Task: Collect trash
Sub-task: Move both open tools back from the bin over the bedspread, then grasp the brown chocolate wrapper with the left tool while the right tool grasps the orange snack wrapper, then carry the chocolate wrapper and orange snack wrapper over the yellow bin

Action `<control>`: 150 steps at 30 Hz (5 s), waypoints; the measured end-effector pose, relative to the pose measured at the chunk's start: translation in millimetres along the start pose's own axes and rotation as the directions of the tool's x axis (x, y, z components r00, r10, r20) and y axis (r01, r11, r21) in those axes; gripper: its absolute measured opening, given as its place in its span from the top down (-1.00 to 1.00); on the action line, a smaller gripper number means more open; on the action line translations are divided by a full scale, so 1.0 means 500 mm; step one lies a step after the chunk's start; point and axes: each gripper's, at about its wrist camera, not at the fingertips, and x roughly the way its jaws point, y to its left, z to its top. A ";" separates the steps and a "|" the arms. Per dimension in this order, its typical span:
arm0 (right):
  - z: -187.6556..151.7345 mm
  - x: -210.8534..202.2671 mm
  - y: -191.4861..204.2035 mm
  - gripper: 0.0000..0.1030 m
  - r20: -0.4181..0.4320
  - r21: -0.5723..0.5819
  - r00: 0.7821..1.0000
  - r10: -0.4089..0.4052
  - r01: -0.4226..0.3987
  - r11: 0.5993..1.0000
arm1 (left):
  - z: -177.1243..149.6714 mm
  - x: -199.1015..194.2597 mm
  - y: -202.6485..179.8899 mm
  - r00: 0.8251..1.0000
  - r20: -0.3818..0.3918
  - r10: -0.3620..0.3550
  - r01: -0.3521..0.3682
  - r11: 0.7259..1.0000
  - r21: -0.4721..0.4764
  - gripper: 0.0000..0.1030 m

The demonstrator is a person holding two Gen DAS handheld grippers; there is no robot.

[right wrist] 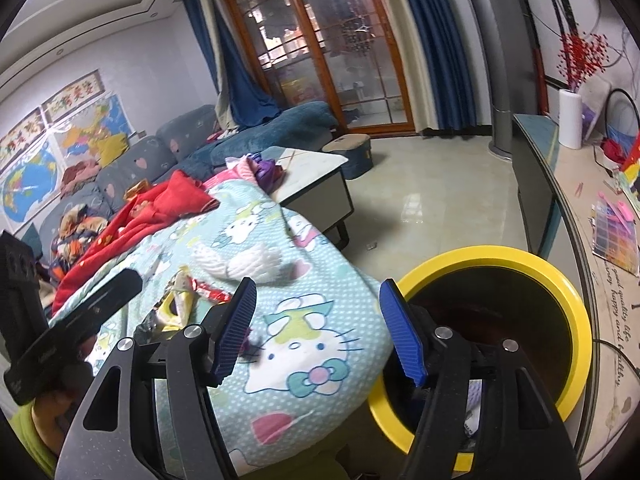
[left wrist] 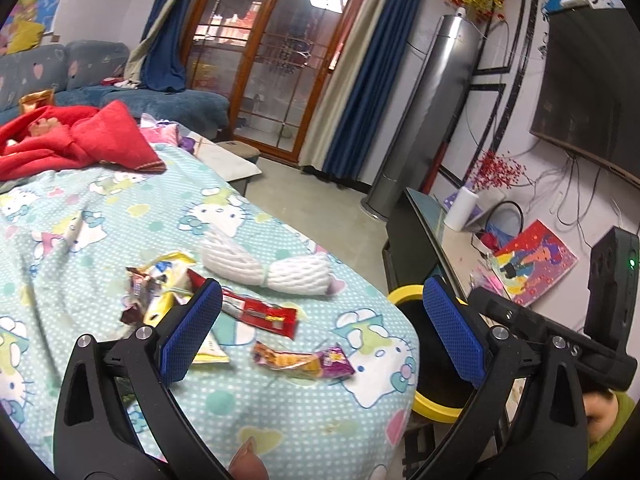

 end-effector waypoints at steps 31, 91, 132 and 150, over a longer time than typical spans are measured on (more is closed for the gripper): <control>-0.048 0.086 0.138 -0.22 -0.152 -0.164 0.986 0.069 -0.094 0.982 | 0.020 -0.032 0.221 0.977 -0.015 0.212 -0.210 0.953 -0.217 -0.79; -0.094 0.151 0.150 0.60 -0.267 -0.201 0.958 0.105 -0.162 0.966 | 0.011 -0.019 0.281 0.992 -0.072 0.100 -0.118 0.938 -0.325 0.79; 0.022 0.049 -0.019 0.60 -0.019 0.022 1.000 -0.004 0.005 1.000 | 0.002 0.003 -0.009 0.977 -0.133 -0.167 0.160 0.985 -0.062 0.79; 0.021 0.032 -0.104 0.60 0.010 0.121 0.999 -0.050 0.049 0.991 | -0.020 0.037 -0.076 0.958 -0.187 -0.218 0.222 0.975 -0.002 0.79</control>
